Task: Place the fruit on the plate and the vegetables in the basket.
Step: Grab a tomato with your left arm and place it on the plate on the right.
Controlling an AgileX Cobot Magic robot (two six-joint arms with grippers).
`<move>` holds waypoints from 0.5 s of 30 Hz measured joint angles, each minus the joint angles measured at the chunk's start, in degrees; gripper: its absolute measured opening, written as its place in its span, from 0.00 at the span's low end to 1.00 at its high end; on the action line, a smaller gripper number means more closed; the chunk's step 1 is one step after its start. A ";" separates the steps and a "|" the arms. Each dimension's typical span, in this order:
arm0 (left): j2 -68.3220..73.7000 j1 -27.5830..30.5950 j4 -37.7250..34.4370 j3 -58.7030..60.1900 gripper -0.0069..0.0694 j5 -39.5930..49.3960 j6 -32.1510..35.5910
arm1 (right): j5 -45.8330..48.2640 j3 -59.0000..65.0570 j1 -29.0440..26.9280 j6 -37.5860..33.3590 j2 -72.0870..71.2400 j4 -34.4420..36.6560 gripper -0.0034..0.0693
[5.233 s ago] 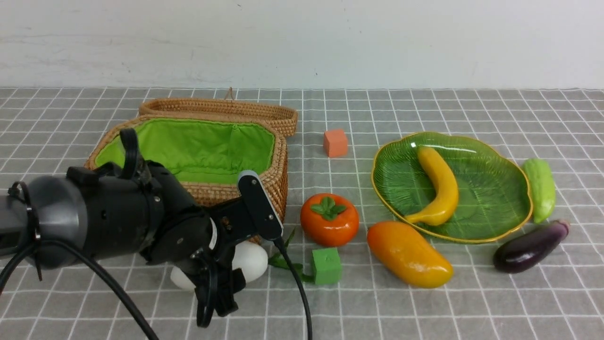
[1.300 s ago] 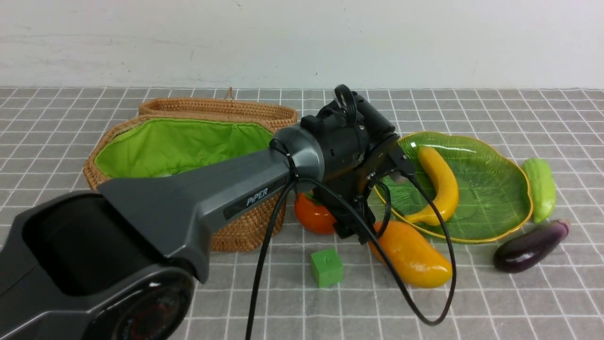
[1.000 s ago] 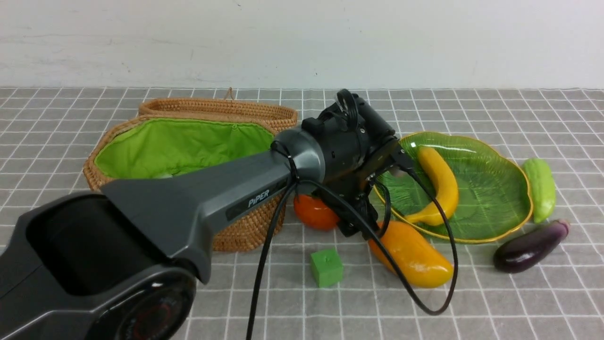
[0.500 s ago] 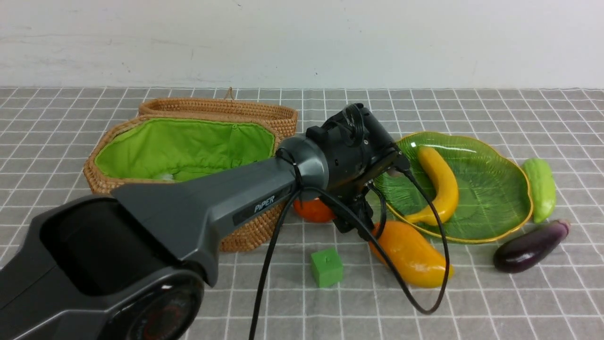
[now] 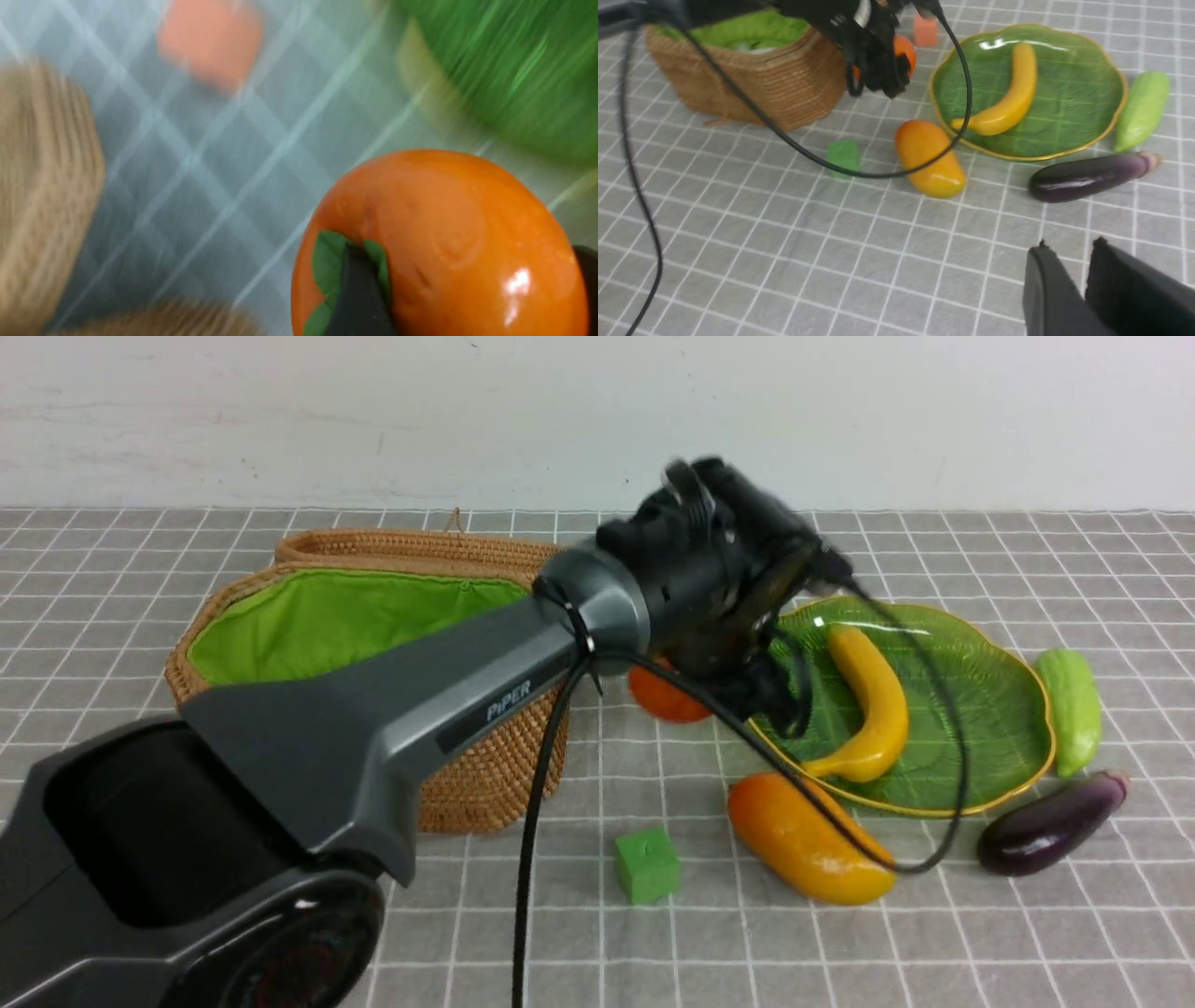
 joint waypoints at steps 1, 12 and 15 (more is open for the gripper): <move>-0.05 -0.05 -2.67 -1.85 0.73 -1.61 0.07 | -0.42 0.00 0.00 0.06 0.00 -0.07 0.24; 10.70 -0.46 -13.04 -4.67 0.73 -20.25 9.39 | -0.62 0.00 0.00 0.55 0.00 0.59 0.24; 11.56 -0.46 -13.00 -4.31 0.78 -21.96 9.73 | 0.34 0.00 0.00 0.51 0.00 0.81 0.24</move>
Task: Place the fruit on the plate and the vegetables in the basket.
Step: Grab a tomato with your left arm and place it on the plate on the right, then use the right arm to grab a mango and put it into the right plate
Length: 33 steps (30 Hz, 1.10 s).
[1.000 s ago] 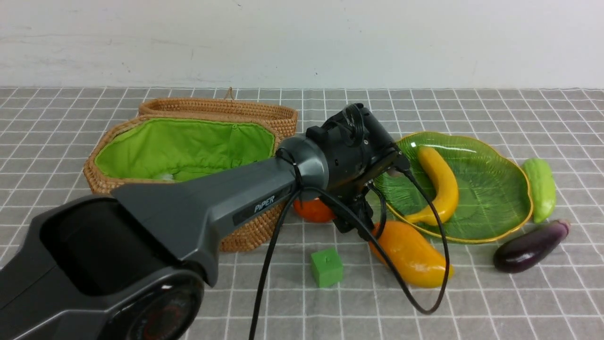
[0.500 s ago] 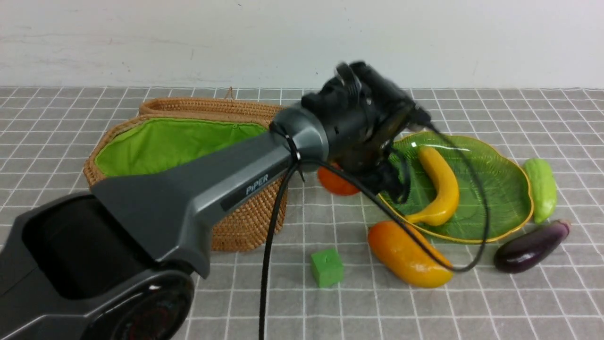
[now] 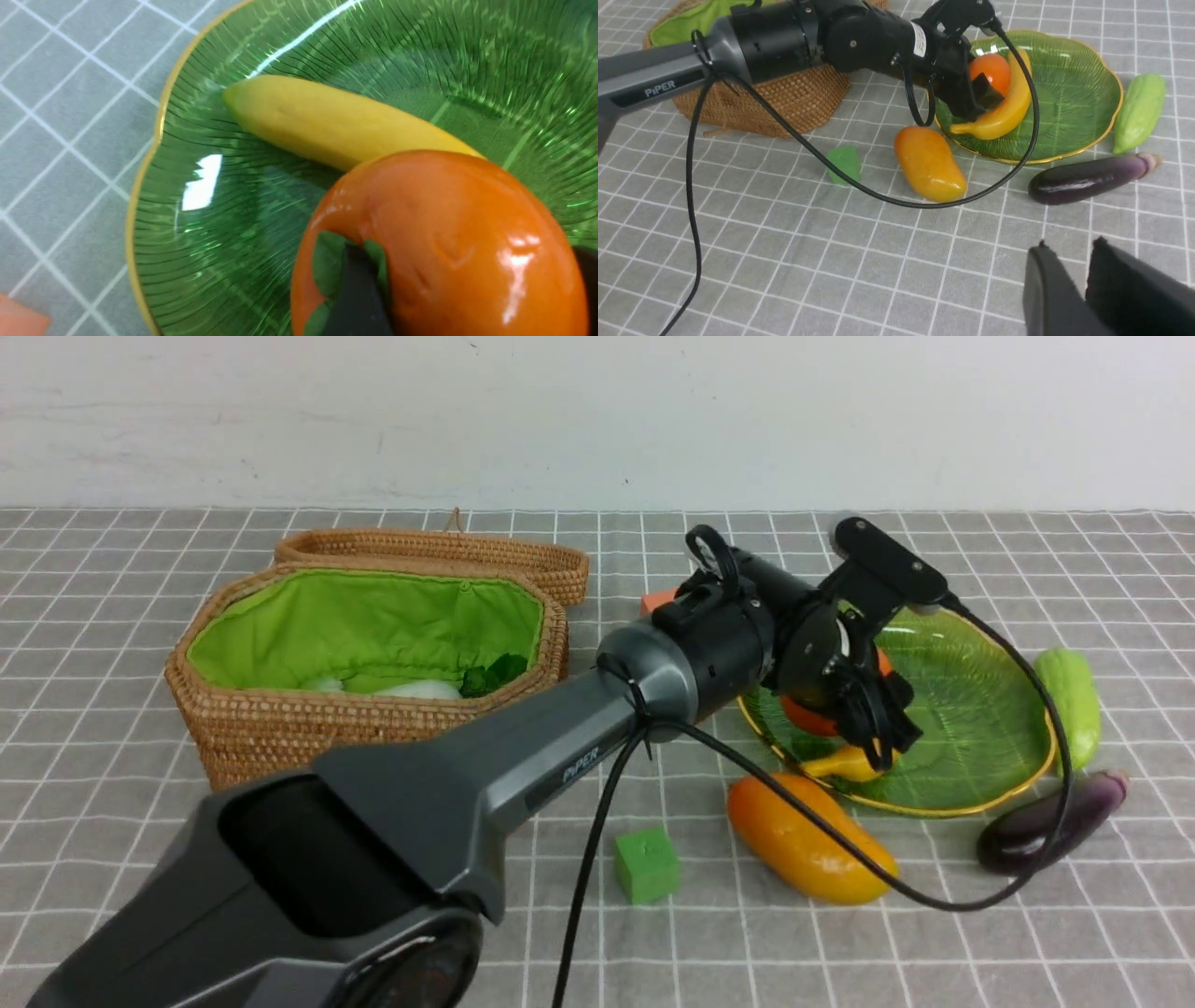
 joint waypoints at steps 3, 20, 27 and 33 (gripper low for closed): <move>-0.51 0.00 0.03 -0.06 0.88 -0.40 0.00 | 0.34 0.00 0.00 0.05 0.00 0.00 0.24; -31.56 0.42 -0.23 4.25 0.29 36.88 -12.40 | 3.21 -0.04 0.00 -1.39 16.99 0.28 0.25; -53.97 0.42 0.09 18.32 0.07 39.51 -13.88 | -4.60 -0.32 0.00 -7.00 38.47 5.03 0.25; -74.32 0.42 -0.39 43.77 0.07 35.95 -15.54 | -9.80 -3.80 0.06 -8.87 54.85 7.38 0.33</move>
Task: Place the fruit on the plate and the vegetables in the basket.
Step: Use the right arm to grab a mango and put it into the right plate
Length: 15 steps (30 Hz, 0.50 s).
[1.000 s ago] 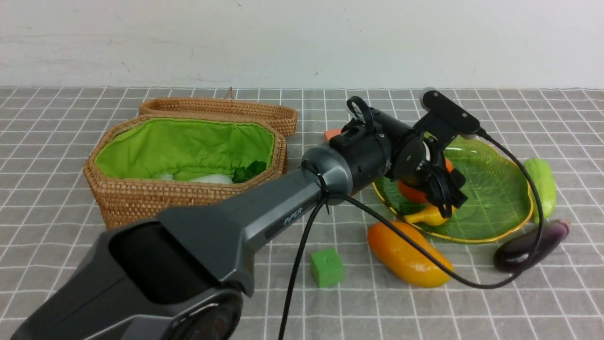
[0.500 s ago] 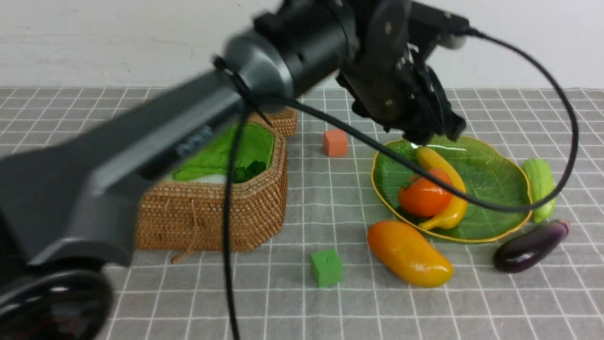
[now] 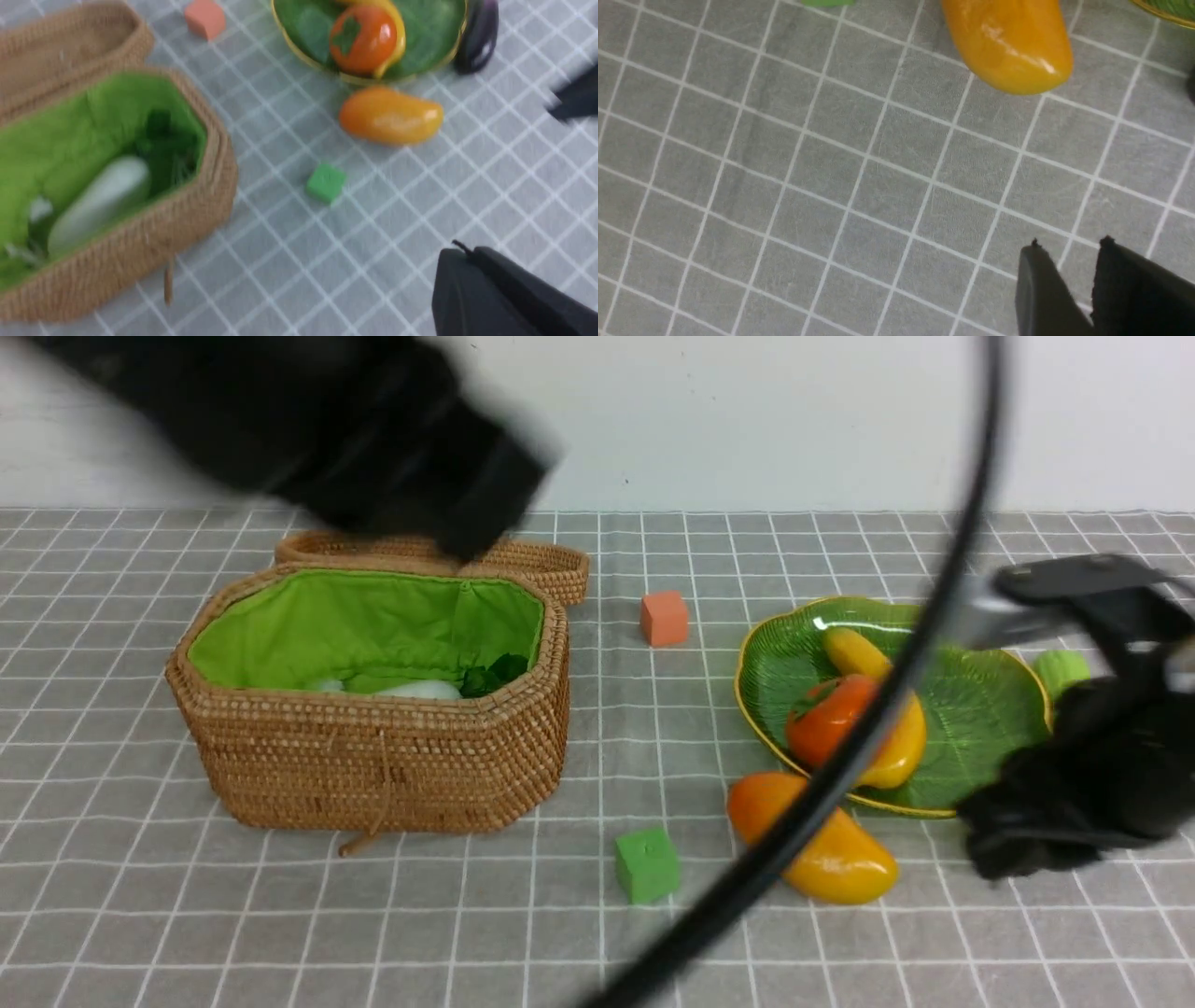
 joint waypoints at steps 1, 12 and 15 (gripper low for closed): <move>-4.72 0.00 -0.54 4.98 0.07 -1.96 -0.36 | -0.80 -1.07 0.00 -0.21 2.50 0.13 0.37; -35.77 0.00 -4.68 39.22 0.07 -23.45 -1.10 | -10.71 -8.72 0.00 -5.06 20.38 1.06 0.91; -36.68 0.00 -5.47 39.67 0.07 -23.84 -1.26 | -12.34 -9.06 0.05 -5.84 23.00 1.21 0.96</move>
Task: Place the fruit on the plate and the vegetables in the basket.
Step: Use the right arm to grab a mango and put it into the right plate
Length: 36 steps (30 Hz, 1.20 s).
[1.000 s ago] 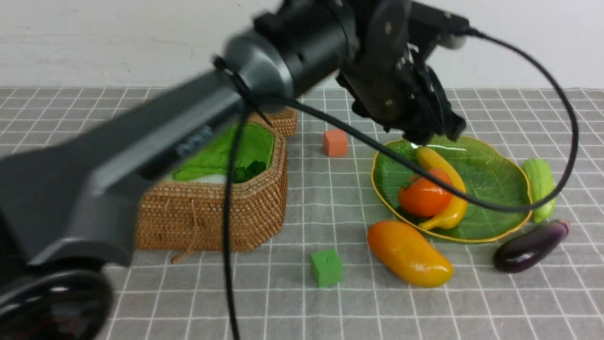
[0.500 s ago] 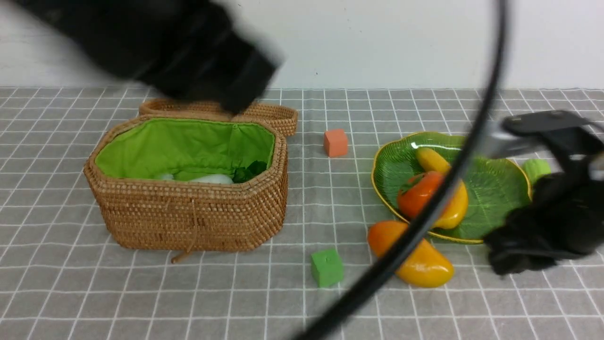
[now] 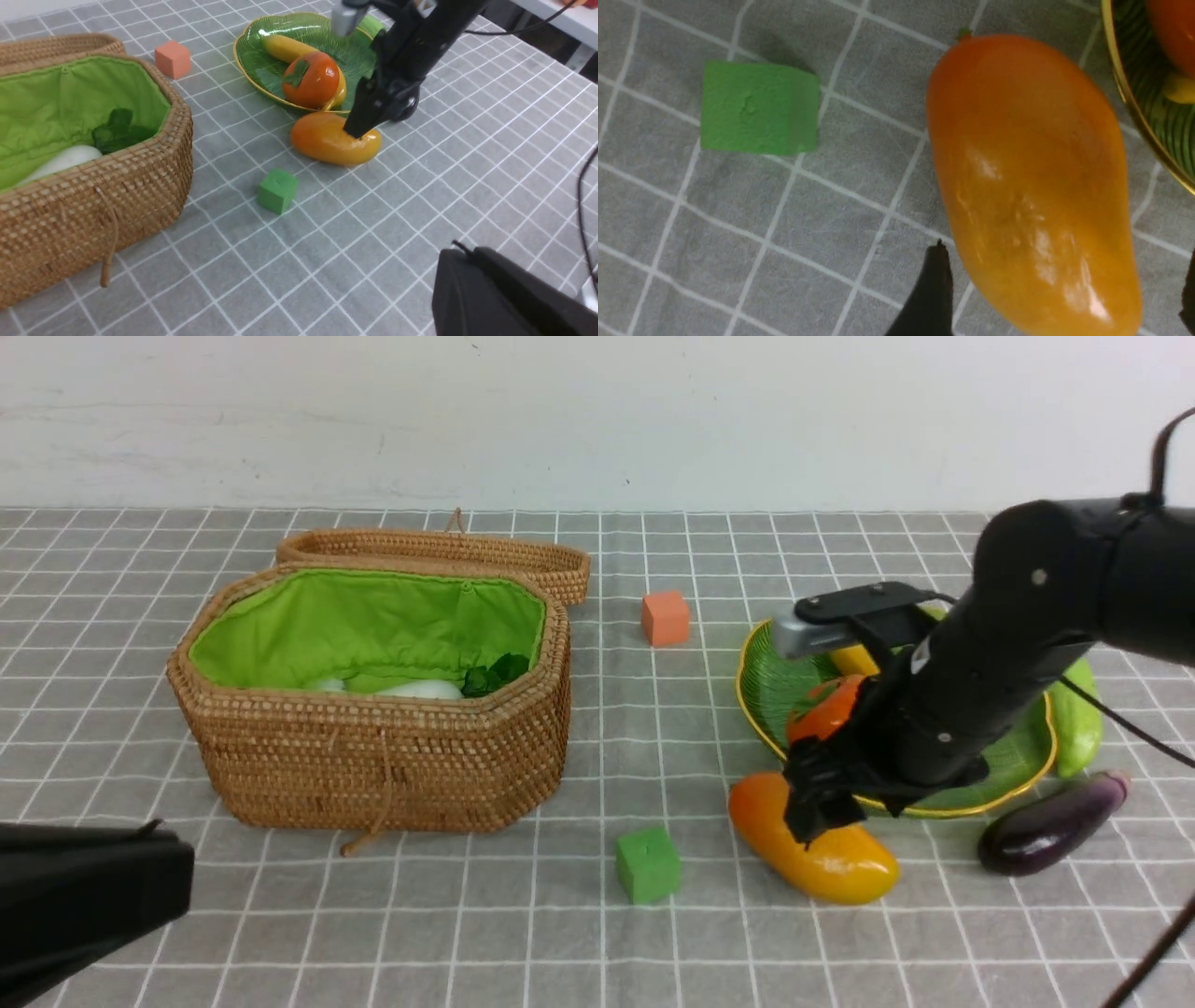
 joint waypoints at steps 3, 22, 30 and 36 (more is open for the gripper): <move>0.06 0.00 -1.45 0.00 0.07 -0.19 -0.06 | -0.36 -0.04 0.17 -0.13 2.13 0.13 0.96; 0.06 0.00 -3.47 0.00 0.07 0.87 -0.06 | -5.02 -0.46 3.49 0.04 10.02 -0.59 0.82; 0.06 0.00 -3.49 0.00 0.07 -0.03 -0.06 | -0.96 -1.38 3.61 1.34 4.13 1.92 0.79; 0.06 0.00 -5.82 0.00 0.07 -6.61 3.19 | -4.09 -3.54 -7.49 10.29 -4.54 -2.66 0.79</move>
